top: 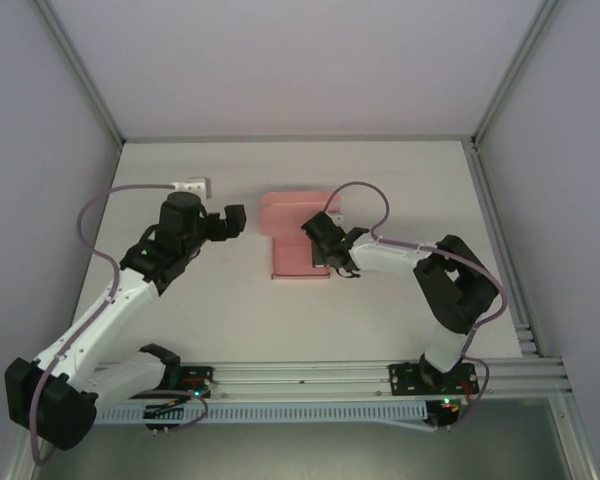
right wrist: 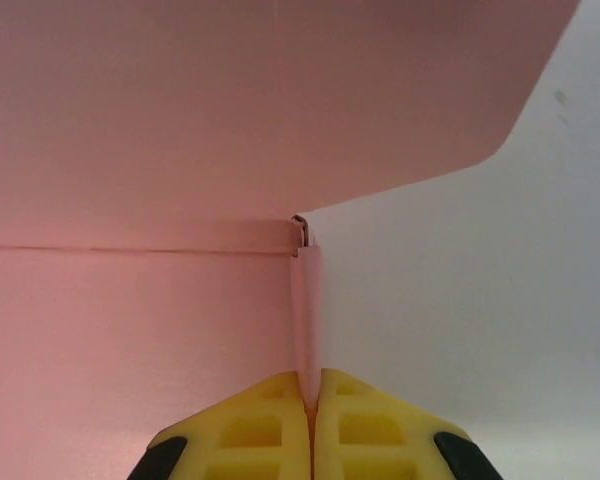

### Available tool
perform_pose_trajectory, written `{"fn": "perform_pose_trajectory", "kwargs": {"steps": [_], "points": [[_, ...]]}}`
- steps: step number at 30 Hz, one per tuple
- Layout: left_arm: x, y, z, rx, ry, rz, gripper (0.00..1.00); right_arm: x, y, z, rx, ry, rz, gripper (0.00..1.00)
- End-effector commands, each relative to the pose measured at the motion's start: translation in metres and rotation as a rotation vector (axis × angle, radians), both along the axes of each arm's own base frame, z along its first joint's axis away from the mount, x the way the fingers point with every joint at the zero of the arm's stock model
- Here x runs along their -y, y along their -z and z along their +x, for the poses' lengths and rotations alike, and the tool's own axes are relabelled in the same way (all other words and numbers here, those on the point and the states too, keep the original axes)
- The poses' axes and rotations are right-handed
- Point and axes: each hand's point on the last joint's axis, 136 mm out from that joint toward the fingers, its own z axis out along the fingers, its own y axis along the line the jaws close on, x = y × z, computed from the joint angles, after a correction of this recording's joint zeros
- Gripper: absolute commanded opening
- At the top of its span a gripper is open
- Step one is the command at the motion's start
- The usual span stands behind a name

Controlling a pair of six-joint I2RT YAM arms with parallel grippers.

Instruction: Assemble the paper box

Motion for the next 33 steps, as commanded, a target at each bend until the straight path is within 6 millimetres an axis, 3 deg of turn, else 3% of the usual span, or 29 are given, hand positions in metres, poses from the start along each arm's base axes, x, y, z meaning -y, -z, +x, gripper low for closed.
{"fn": "perform_pose_trajectory", "kwargs": {"steps": [1,5,6,7,11,13,19,22,26,29,33], "points": [[0.013,0.009,0.006,-0.023,0.061,-0.007,1.0,0.01,-0.007,0.001,0.07,0.189,0.047,0.0],[0.033,0.023,0.01,-0.046,0.185,0.029,1.0,0.019,-0.018,0.002,0.09,0.193,-0.014,0.13],[0.039,0.026,0.011,-0.048,0.226,0.042,1.0,0.019,-0.024,0.004,0.105,0.176,-0.021,0.24],[0.044,0.029,0.014,-0.047,0.256,0.059,1.0,0.017,-0.032,0.005,0.123,0.151,-0.021,0.44],[0.061,0.038,0.027,-0.072,0.35,0.072,1.0,0.015,-0.062,0.011,0.223,0.025,-0.03,0.76],[0.071,0.046,0.033,-0.077,0.426,0.099,1.0,0.018,-0.078,0.019,0.281,-0.049,-0.054,0.99],[0.077,0.055,0.064,-0.095,0.555,0.124,1.0,0.024,-0.113,0.051,0.32,-0.256,0.115,1.0],[0.082,0.067,0.073,-0.065,0.676,0.171,1.0,0.014,-0.12,0.056,0.323,-0.462,0.167,1.0],[0.1,0.075,0.063,-0.074,0.877,0.195,1.0,0.014,-0.109,0.064,0.257,-0.57,0.14,0.94],[0.103,0.083,0.069,-0.088,0.913,0.217,0.98,0.014,-0.098,0.07,0.195,-0.6,0.137,0.86],[0.111,0.098,0.078,-0.152,0.954,0.199,0.87,0.011,-0.089,0.073,0.144,-0.627,0.142,0.69]]}}
